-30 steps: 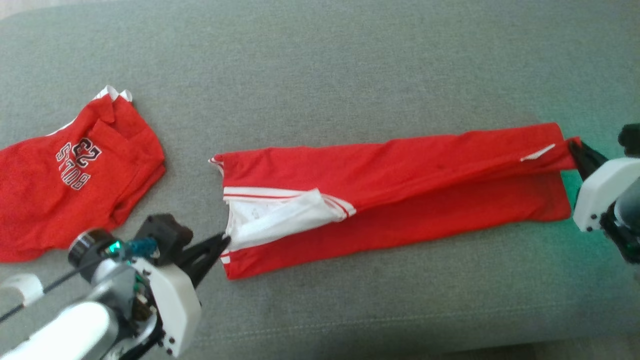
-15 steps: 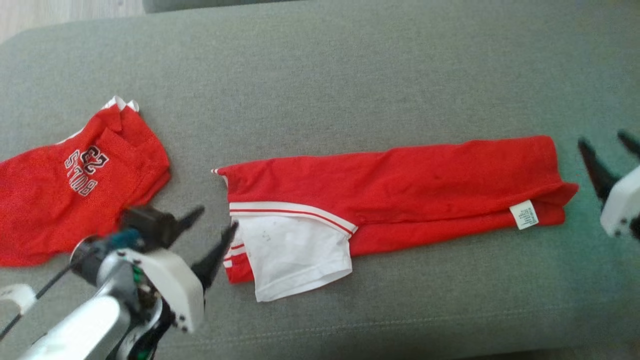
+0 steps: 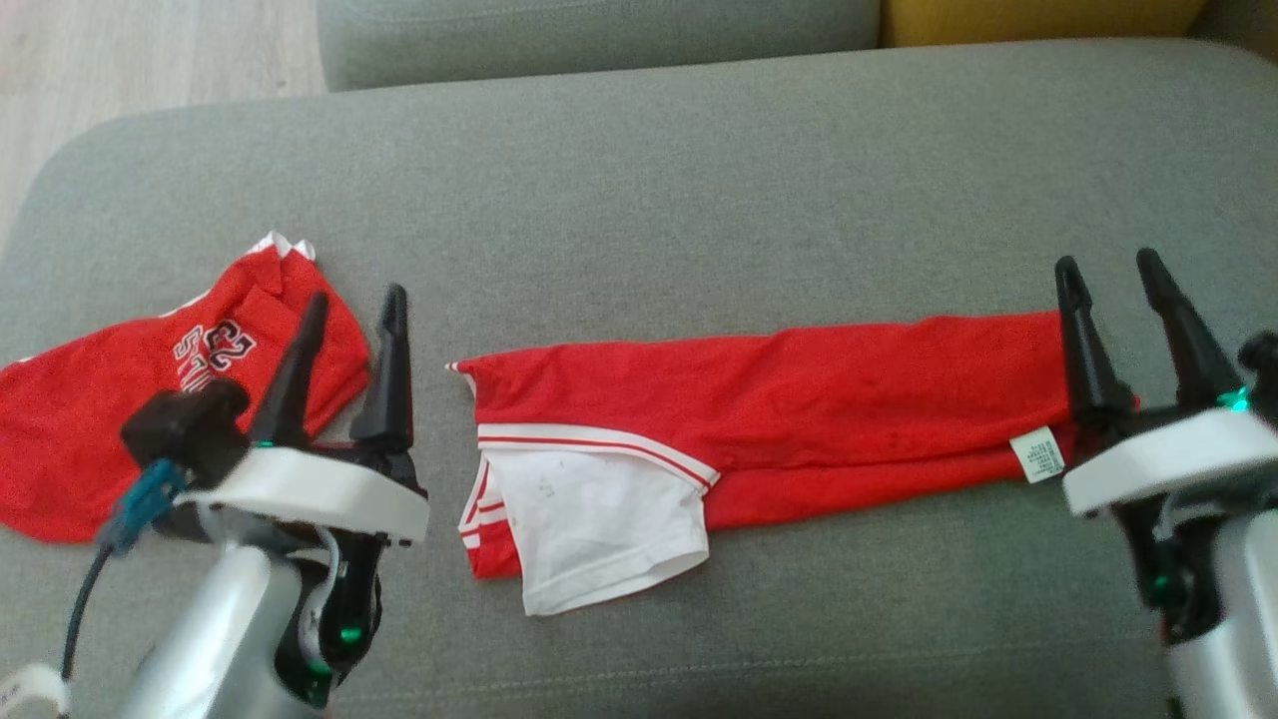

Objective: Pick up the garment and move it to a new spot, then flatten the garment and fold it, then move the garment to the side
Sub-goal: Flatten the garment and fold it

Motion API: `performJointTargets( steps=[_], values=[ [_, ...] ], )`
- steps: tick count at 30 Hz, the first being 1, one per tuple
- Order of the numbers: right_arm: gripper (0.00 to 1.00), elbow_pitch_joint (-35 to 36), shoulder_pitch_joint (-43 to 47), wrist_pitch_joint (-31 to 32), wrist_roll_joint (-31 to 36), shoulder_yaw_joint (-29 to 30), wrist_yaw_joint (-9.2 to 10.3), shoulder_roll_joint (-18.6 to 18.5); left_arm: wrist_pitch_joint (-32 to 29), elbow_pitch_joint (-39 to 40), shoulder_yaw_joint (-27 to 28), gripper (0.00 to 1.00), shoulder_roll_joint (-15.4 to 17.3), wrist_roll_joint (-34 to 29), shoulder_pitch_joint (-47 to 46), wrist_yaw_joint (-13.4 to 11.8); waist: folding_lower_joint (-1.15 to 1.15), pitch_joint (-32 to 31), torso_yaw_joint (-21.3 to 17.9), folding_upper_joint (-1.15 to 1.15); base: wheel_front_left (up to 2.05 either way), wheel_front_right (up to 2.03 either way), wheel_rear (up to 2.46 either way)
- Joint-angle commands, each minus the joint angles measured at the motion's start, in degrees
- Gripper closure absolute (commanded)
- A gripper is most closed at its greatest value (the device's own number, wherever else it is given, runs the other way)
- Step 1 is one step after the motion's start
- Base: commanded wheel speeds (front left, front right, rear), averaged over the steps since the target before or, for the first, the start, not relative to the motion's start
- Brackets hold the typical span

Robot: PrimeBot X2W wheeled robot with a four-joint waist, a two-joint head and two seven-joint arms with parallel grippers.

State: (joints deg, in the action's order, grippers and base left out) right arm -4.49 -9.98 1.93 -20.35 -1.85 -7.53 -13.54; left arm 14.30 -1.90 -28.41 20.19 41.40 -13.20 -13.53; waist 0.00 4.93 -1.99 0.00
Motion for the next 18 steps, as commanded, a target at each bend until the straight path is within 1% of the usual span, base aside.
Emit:
performJointTargets(
  steps=[1, 3, 7, 8, 10, 11, 14, 18],
  values=[
    [0.0, 2.5, -0.2, -1.7, 0.7, -0.7, 0.04, 0.0, 0.6, 2.3, 4.5, 0.0, -0.4, -2.7, -0.9, 0.6, 0.0, -0.3, 0.1, 0.0, 0.0, 0.0, 0.0],
    [0.0, 2.8, 1.2, -4.2, 1.6, -0.9, 0.04, 1.8, 0.7, 3.1, 8.0, 0.0, -4.1, -7.3, 1.9, 2.2, 0.0, -0.7, 0.0, 0.0, 0.0, 0.0, 0.0],
    [0.0, 1.9, 3.7, -7.8, 3.3, -0.9, 0.04, 4.5, 0.7, 2.4, 13.6, 0.0, -10.9, -14.3, 7.7, 6.4, 0.0, -1.2, 0.1, 0.0, 0.0, 0.0, 0.0],
    [0.0, 1.6, 4.1, -8.6, 3.9, -1.0, 0.04, 5.0, 0.7, 1.9, 14.8, 0.0, -12.5, -15.3, 8.8, 7.6, 0.0, -1.3, 0.1, 0.0, 0.0, 0.0, 0.0],
    [0.0, 0.8, 4.9, -9.8, 4.8, -1.1, 0.04, 5.9, 0.7, 0.8, 17.1, 0.0, -14.5, -17.4, 10.3, 9.7, 0.0, -1.3, 0.2, 0.0, 0.0, 0.0, 0.0],
    [0.0, -0.1, 5.2, -10.8, 5.4, -1.0, 0.04, 6.7, 0.7, 0.1, 19.0, 0.0, -15.9, -18.6, 11.2, 11.5, 0.0, -1.2, 0.3, 0.0, 0.0, 0.0, 0.0],
    [0.0, -1.3, 5.2, -11.4, 6.0, -0.5, 0.04, 7.5, 0.7, -0.6, 21.0, 0.0, -16.9, -20.0, 11.5, 13.8, 0.0, -1.0, 0.5, 0.0, 0.0, 0.0, 0.0],
    [0.0, -4.4, 4.1, -11.4, 6.9, 2.7, 0.04, 8.7, 0.7, -1.5, 22.2, 0.0, -17.2, -20.8, 11.1, 15.7, 0.0, -0.2, 0.8, 0.0, 0.0, 0.0, 0.0]
  ],
)
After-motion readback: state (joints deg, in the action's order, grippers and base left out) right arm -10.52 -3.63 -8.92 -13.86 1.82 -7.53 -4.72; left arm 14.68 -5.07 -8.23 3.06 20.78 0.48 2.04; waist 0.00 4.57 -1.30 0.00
